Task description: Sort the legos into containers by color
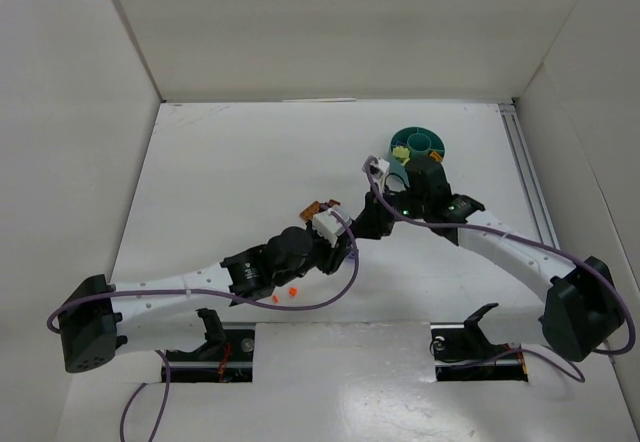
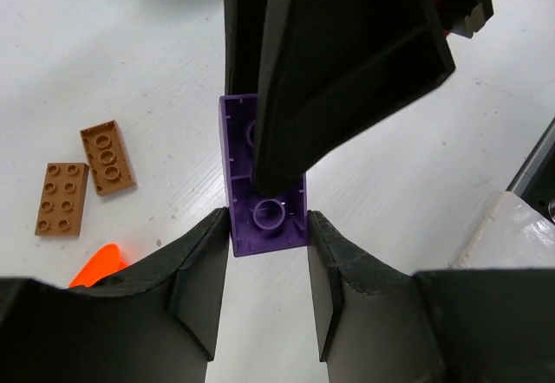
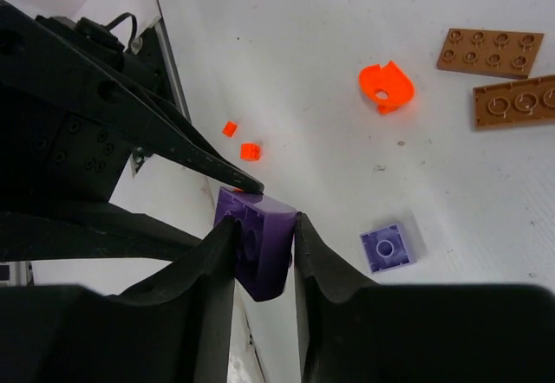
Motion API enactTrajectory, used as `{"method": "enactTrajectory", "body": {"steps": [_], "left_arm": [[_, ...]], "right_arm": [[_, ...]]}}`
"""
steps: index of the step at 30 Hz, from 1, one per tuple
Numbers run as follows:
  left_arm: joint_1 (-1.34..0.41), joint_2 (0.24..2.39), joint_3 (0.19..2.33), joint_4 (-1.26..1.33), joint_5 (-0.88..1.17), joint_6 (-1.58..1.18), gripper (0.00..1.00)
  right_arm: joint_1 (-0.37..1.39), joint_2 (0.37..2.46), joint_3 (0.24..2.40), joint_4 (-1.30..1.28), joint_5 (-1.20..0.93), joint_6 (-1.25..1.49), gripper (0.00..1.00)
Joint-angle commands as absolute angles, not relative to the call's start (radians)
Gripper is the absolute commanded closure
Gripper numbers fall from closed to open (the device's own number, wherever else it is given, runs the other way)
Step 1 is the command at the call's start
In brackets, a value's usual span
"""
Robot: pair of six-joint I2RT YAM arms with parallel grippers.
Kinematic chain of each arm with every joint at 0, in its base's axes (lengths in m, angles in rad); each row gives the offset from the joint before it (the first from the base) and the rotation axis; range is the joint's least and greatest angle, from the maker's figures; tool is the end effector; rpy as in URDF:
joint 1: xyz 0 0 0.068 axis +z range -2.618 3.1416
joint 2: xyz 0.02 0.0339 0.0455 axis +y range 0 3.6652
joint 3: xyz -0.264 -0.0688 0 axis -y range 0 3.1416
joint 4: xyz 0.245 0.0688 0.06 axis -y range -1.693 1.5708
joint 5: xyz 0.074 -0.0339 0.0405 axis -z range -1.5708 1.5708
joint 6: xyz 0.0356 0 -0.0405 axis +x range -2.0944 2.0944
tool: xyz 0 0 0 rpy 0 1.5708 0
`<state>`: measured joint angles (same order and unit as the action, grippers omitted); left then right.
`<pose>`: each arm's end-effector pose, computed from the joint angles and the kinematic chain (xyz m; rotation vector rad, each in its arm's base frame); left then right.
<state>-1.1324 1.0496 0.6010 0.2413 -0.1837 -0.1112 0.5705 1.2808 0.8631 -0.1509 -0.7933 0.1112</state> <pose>0.1086 -0.2164 0.2678 0.7746 1.6625 -0.7277 0.2187 0.1705 0.2686 -0.9664 1.9746 1.2382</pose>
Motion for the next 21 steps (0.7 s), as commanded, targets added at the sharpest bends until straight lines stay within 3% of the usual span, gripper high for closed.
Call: {"method": "enactTrajectory", "body": {"steps": [1,3,5,7,10,12,14,17,21], "left_arm": [[-1.137,1.019,0.598,0.316,-0.219,-0.112,1.00],[-1.137,1.019,0.589,0.339,-0.253,-0.132,0.84],[-1.137,1.009,0.589,0.348,-0.294,-0.146,0.78],[-1.137,0.999,0.580,0.357,-0.307,-0.155,0.72],[-1.137,0.999,0.569,0.357,-0.316,-0.169,0.54],[-1.137,0.999,0.569,0.330,-0.348,-0.218,0.33],[-1.137,0.999,0.569,0.298,-0.393,-0.261,0.00],[-1.108,0.999,0.580,0.230,-0.413,-0.391,0.00],[-0.973,1.028,0.624,0.132,-0.280,-0.546,0.00]], "right_arm": [[0.569,1.249,0.899,-0.084,-0.818,0.130,0.74],[0.557,1.240,0.899,-0.084,-0.827,0.130,0.80],[0.539,1.227,0.899,-0.084,-0.818,0.130,0.94],[0.523,1.206,0.899,-0.084,-0.818,0.121,0.97],[0.485,1.197,0.899,-0.084,-0.798,0.094,0.97],[0.434,1.197,0.899,-0.084,-0.788,0.071,0.97],[0.366,1.207,0.925,-0.084,-0.778,0.042,0.99],[0.299,1.258,1.015,-0.138,-0.732,-0.102,0.99],[0.246,1.342,1.167,-0.216,-0.474,-0.265,0.99]]}}
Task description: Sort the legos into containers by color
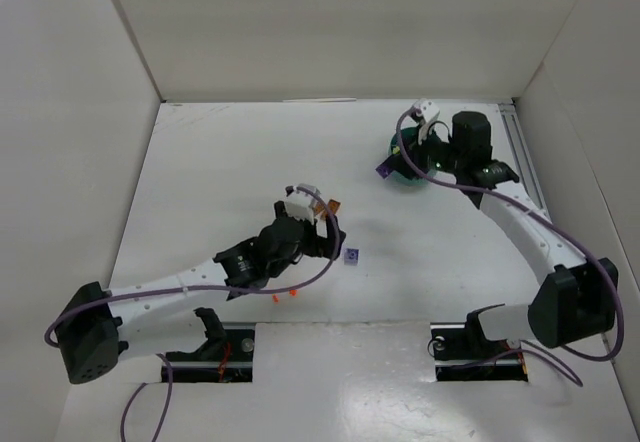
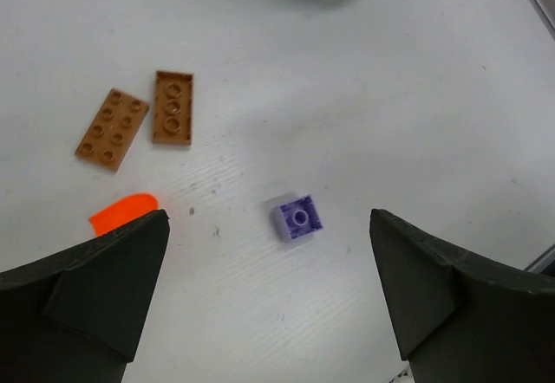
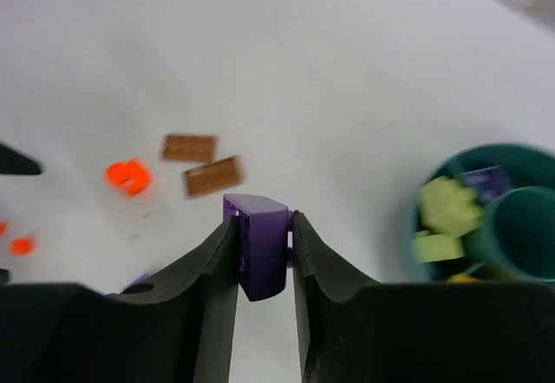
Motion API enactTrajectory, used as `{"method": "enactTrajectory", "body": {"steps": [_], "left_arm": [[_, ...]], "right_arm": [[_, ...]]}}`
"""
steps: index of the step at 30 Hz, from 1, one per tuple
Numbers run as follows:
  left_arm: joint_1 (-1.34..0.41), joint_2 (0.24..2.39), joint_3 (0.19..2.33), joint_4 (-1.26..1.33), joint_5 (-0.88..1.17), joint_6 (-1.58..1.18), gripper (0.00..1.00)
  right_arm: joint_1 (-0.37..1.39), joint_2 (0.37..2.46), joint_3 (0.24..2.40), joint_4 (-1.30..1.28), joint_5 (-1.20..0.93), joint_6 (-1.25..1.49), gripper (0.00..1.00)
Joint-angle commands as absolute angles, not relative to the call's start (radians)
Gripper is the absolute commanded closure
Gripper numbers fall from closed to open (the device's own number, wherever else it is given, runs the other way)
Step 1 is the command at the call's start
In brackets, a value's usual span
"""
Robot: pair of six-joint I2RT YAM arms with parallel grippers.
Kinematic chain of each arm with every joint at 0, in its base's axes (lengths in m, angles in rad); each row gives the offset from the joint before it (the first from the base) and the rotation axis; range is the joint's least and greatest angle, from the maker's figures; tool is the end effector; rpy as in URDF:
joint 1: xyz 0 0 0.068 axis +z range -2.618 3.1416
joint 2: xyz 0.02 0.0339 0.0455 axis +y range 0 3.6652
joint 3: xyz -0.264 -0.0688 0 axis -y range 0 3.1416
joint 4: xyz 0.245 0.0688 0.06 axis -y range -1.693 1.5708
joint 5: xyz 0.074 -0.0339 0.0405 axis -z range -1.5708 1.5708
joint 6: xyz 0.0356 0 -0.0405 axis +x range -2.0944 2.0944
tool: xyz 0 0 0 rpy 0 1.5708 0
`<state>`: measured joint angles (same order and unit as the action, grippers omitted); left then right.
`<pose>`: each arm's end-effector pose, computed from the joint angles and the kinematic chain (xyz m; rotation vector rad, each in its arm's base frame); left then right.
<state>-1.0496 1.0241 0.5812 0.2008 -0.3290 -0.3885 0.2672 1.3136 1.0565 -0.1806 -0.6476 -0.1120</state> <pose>0.1267 -0.1975 0.2624 0.3718 1.8222 -0.7209 0.2816 0.0993 0.3211 -0.7747 1.8328 0.7471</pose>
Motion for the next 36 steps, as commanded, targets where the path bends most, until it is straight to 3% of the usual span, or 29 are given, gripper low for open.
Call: {"method": "enactTrajectory", "body": {"steps": [1,6,15,21,36], "left_arm": [[-0.938,1.051,0.647,0.112,-0.247,-0.570,0.00],[-0.694,1.110,0.667,0.055,-0.071,-0.615,0.00],[-0.586,1.249,0.745,0.089,0.014,-0.548,0.00],[-0.557,1.299,0.755,0.123,0.072,-0.525,0.00],[-0.557,1.302,0.713,0.153,0.101,-0.534,0.00]], "right_arm": [[0.245,1.395,1.237,-0.227,-0.462,-0.334,0.99],[0.219,1.598,1.465,-0.322,-0.291,-0.472,0.97],[0.199,1.923,1.818,-0.486,-0.177,-0.716,0.95],[0.190,1.956,1.812,-0.446,-0.129,-0.752,0.95],[0.181,1.976,1.721,-0.405,-0.245,-0.828,0.94]]}}
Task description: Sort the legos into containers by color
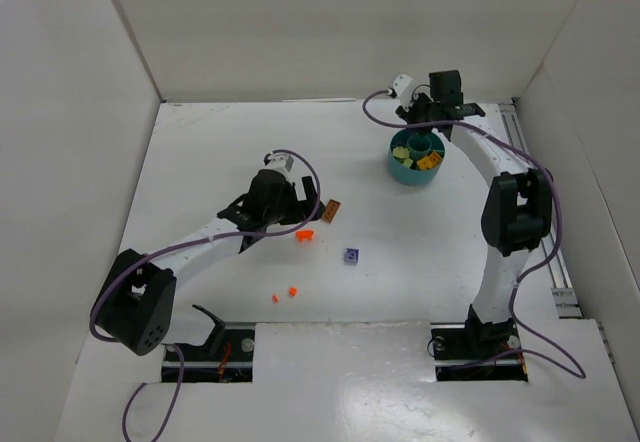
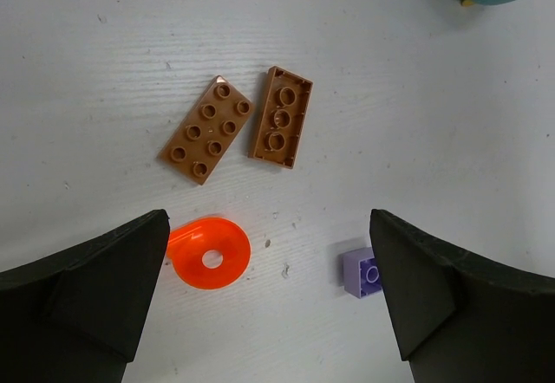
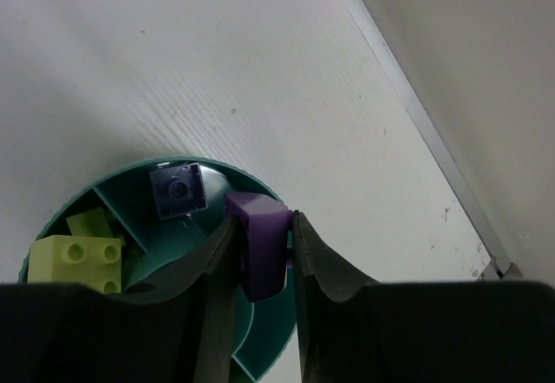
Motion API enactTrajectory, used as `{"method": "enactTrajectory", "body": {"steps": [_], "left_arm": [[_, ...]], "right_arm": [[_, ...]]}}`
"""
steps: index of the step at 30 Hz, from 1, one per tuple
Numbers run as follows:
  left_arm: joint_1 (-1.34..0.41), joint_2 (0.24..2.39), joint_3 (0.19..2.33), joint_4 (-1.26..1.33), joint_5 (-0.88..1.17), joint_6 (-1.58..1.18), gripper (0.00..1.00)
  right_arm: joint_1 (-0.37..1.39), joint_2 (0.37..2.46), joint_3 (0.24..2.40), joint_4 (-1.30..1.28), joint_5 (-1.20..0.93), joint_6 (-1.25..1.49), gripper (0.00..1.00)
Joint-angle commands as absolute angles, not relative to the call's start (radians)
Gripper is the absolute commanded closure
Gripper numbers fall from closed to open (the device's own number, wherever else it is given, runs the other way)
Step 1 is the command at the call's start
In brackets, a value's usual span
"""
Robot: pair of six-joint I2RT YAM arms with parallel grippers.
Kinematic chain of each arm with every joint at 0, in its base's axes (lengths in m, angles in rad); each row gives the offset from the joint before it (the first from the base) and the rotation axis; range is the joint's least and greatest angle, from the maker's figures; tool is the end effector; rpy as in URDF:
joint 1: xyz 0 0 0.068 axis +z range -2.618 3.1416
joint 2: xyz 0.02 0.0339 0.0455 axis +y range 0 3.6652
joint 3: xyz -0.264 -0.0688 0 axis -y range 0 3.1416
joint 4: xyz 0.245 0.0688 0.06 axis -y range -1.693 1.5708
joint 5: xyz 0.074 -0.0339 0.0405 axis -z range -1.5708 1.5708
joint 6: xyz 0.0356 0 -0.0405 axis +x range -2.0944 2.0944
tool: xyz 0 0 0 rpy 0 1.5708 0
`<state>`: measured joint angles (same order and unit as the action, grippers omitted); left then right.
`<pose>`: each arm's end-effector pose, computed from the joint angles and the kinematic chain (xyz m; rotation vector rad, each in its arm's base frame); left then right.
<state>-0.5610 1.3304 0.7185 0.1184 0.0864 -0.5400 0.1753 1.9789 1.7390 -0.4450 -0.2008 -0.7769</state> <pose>0.2427 -0.1561 0.2264 0.0782 2.1515 -0.7521 0.4530 0.0875 0.2870 -1.1211 1.9407 -0.0993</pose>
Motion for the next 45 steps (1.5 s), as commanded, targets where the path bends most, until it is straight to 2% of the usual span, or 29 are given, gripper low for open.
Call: {"method": "enactTrajectory", "body": {"steps": [1,10,13,16,22,23,25,31,37,45], "left_arm": [[-0.557,1.302,0.701,0.167,0.101,-0.534,0.00],[-0.557,1.302,0.701,0.169,0.101,-0.543,0.00],[-0.557,1.293,0.692,0.169,0.101,-0.543,0.00],[-0.557,1.293,0.692,0.160,0.101,-0.543,0.00],[-0.557,1.247,0.674,0.150,0.101,-0.543,0.00],[-0.557,1.227,0.664,0.150,0.101,-0.543,0.00],[-0.557,1.204,0.654,0.150,0.101,-0.543,0.00],[-0.557,1.122,0.635,0.123,0.089,-0.555,0.00],[-0.557,1.014,0.589,0.057,0.055,-0.606,0.00],[-0.557,0.856,0.512,-0.095,-0.020,-0.712,0.00]], "right_arm": [[0.192,1.976,1.721,-0.405,-0.245,-0.828,0.94],[0.202,1.987,1.721,-0.414,-0.196,-0.844,0.93],[0.202,1.987,1.709,-0.414,-0.196,-0.834,0.86],[0.202,1.977,1.700,-0.425,-0.219,-0.834,0.69],[0.202,1.933,1.700,-0.425,-0.238,-0.802,0.52],[0.202,1.913,1.700,-0.425,-0.238,-0.802,0.47],[0.202,1.892,1.691,-0.425,-0.247,-0.792,0.43],[0.213,1.765,1.646,-0.393,-0.265,-0.779,0.41],[0.287,1.573,1.473,-0.356,-0.253,-0.742,0.39],[0.584,1.295,1.120,-0.317,-0.180,-0.595,0.37]]}}
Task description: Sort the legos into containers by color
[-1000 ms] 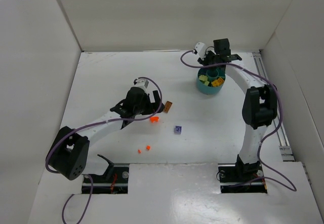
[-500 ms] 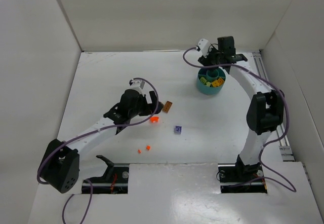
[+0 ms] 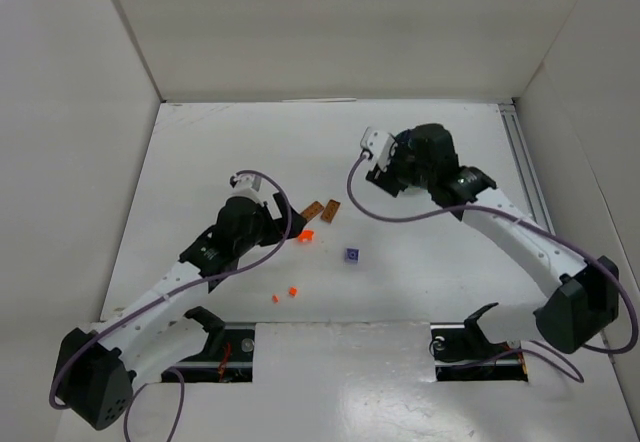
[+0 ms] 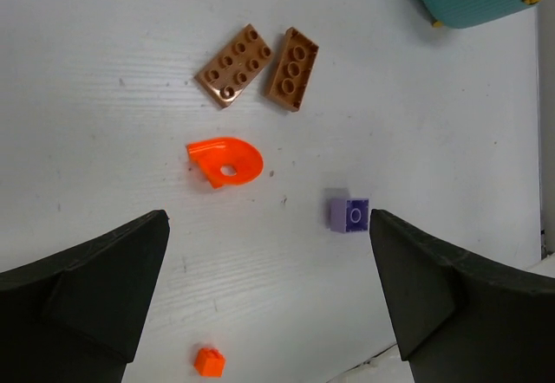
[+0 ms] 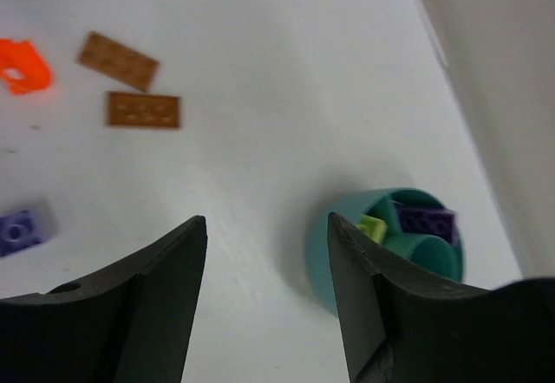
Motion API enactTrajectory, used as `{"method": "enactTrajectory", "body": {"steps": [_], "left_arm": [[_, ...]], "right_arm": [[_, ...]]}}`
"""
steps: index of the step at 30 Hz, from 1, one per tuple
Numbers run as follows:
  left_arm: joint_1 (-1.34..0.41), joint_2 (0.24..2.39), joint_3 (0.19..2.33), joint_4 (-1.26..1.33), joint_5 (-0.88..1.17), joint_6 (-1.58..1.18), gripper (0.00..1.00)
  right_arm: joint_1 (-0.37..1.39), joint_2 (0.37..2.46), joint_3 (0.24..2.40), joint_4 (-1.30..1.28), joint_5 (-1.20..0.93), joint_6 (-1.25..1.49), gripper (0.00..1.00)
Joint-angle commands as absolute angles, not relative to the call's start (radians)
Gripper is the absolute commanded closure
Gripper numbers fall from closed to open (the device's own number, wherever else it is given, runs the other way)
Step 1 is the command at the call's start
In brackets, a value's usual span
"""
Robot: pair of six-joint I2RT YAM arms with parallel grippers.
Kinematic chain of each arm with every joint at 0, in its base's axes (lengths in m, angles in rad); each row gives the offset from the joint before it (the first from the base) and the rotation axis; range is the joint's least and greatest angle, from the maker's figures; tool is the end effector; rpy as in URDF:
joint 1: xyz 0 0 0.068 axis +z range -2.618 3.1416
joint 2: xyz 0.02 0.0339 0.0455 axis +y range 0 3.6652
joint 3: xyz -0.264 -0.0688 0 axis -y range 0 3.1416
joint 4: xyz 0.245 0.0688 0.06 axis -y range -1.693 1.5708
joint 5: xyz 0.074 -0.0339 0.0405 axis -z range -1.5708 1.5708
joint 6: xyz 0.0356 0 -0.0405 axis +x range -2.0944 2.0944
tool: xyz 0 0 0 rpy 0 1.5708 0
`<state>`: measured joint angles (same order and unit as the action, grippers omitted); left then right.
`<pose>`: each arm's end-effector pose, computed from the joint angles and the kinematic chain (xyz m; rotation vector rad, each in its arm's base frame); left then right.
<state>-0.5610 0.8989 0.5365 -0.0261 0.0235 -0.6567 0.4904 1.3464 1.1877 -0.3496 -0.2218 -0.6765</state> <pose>0.1752 -0.1111 0.2479 -0.0820 2.0498 -0.8073 0.2677 0.1518 0.3385 -1.2493 1.6474 0.1161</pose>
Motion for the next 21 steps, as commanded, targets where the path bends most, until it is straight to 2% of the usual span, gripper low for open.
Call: {"method": "enactTrajectory", "body": {"steps": [1,5,10,21], "left_arm": [[-0.557,0.830,0.499,-0.122,-0.029,-0.725,0.00],[-0.557,0.758,0.448,-0.143,-0.018,-0.753,0.00],[-0.557,0.701,0.403,-0.143,0.026,-0.782,0.00],[-0.557,0.663,0.358,-0.143,0.046,-0.801,0.00]], "right_arm": [[0.618,1.283,1.068,-0.318,-0.151,-0.574,0.37],[0.782,1.243,0.922,-0.282,-0.072,-0.499,0.36],[0.905,1.287,0.792,-0.143,-0.098,-0.454,0.34],[0.936,1.575,0.804,-0.038,0.015,-0.443,0.34]]}}
